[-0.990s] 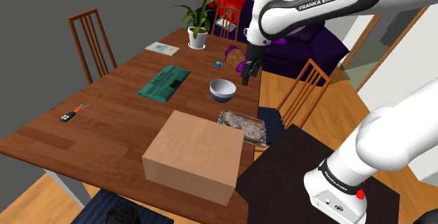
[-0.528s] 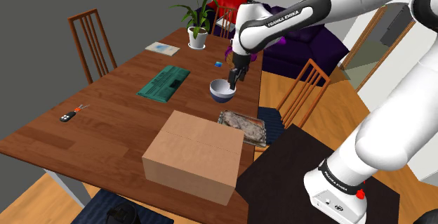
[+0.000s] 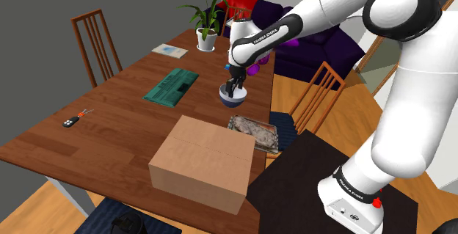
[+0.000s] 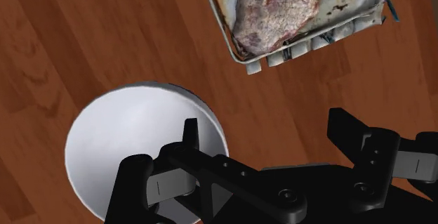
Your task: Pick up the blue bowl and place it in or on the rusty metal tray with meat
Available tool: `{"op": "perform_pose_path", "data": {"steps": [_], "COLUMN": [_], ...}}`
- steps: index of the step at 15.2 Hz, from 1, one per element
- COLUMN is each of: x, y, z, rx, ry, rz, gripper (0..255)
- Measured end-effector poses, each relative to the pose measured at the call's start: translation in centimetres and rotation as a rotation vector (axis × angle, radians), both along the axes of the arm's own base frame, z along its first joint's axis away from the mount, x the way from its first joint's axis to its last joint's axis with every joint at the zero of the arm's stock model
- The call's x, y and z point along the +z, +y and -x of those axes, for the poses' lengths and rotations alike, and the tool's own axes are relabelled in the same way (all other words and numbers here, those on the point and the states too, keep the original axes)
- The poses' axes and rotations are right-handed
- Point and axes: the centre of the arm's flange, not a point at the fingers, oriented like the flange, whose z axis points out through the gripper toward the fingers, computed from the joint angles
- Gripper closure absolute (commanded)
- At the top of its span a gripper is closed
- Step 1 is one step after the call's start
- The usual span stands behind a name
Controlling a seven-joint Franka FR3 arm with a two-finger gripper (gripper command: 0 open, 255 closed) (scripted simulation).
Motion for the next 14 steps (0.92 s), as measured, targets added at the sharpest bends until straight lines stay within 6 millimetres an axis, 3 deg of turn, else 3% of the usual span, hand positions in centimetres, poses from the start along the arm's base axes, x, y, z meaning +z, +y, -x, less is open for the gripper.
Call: {"op": "perform_pose_path", "data": {"steps": [6, 14], "x": [-5.4, -9.3], "y": [-1.2, -1.5], "z": [-5.0, -5.1], "rx": [0.009, 0.01], "ry": [0.004, 0.004], "rz": [0.021, 0.023], "gripper": [0, 0]}}
